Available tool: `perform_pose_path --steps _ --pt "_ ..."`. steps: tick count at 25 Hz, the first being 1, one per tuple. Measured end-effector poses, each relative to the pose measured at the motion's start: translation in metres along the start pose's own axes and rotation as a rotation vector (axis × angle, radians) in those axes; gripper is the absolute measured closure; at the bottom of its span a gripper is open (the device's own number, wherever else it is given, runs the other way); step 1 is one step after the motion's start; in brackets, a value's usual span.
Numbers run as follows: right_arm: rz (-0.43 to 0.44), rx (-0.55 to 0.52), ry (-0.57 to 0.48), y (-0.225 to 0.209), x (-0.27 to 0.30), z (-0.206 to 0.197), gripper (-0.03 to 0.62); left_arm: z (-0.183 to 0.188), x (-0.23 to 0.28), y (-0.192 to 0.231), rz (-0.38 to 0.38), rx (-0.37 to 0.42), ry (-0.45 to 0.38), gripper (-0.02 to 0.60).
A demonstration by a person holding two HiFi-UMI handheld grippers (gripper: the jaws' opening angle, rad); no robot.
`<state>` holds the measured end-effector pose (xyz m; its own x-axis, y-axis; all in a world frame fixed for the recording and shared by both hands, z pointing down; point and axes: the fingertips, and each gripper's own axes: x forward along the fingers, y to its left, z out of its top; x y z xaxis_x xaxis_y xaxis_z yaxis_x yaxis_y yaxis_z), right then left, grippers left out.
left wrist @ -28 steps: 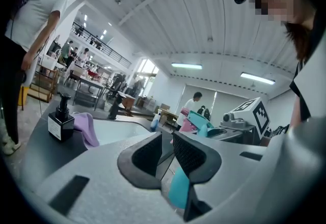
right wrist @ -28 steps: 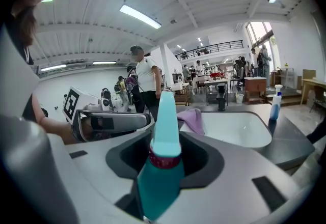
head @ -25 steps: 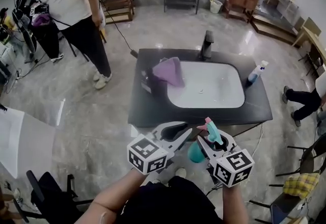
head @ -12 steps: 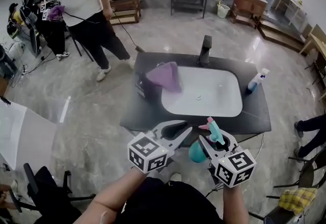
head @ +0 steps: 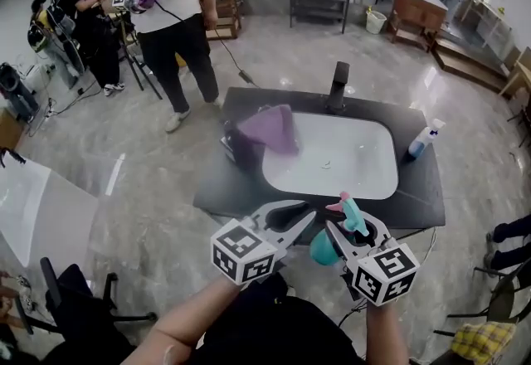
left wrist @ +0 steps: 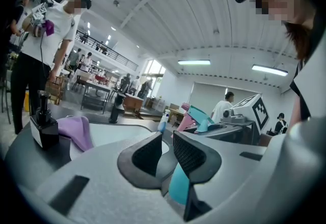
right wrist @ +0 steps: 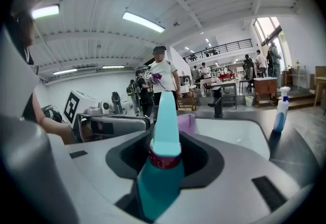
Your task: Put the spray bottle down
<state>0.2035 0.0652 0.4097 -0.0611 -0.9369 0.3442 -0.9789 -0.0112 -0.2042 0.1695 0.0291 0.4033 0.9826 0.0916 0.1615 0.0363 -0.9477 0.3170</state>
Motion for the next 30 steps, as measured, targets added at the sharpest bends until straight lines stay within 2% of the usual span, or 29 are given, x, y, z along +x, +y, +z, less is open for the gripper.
perform_pose_path --steps 7,14,30 --pt "-0.016 -0.001 0.025 -0.024 0.018 0.001 0.433 0.002 0.021 0.023 0.007 -0.016 0.012 0.519" --pt "-0.035 -0.011 0.026 -0.046 0.047 0.025 0.433 0.022 0.042 0.056 -0.018 -0.018 0.004 0.519" --pt "0.007 -0.018 0.048 -0.065 0.131 0.058 0.433 0.051 0.057 0.134 0.006 -0.029 0.004 0.52"
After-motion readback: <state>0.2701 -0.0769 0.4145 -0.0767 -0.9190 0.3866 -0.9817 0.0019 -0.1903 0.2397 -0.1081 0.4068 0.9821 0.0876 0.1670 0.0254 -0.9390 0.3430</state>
